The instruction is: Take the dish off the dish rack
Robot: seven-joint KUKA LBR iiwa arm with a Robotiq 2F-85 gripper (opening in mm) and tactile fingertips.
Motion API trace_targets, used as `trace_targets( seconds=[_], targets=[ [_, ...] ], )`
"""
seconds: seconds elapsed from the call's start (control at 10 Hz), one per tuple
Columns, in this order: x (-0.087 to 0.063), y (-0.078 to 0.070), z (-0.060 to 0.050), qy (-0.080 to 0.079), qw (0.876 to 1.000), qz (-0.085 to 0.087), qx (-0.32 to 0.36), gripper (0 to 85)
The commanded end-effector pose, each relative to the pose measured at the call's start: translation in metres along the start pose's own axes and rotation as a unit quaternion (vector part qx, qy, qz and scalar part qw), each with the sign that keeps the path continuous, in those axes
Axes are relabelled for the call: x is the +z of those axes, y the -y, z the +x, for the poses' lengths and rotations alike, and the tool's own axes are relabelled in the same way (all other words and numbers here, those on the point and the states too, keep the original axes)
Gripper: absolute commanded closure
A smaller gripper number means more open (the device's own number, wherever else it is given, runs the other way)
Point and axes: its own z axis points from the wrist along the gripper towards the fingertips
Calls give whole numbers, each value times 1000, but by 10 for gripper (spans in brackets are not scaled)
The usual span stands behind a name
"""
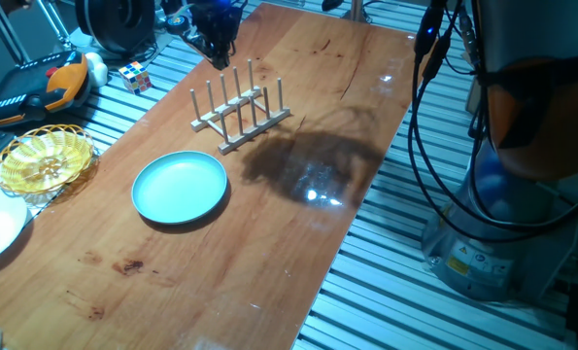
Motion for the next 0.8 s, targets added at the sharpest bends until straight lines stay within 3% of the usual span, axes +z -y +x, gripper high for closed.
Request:
trace_targets(
  seconds=[0.0, 0.7],
  targets=[
    [1, 0, 0, 0, 1000, 0, -1, 843],
    [2, 0, 3, 2, 1000, 6, -5, 843]
  ],
)
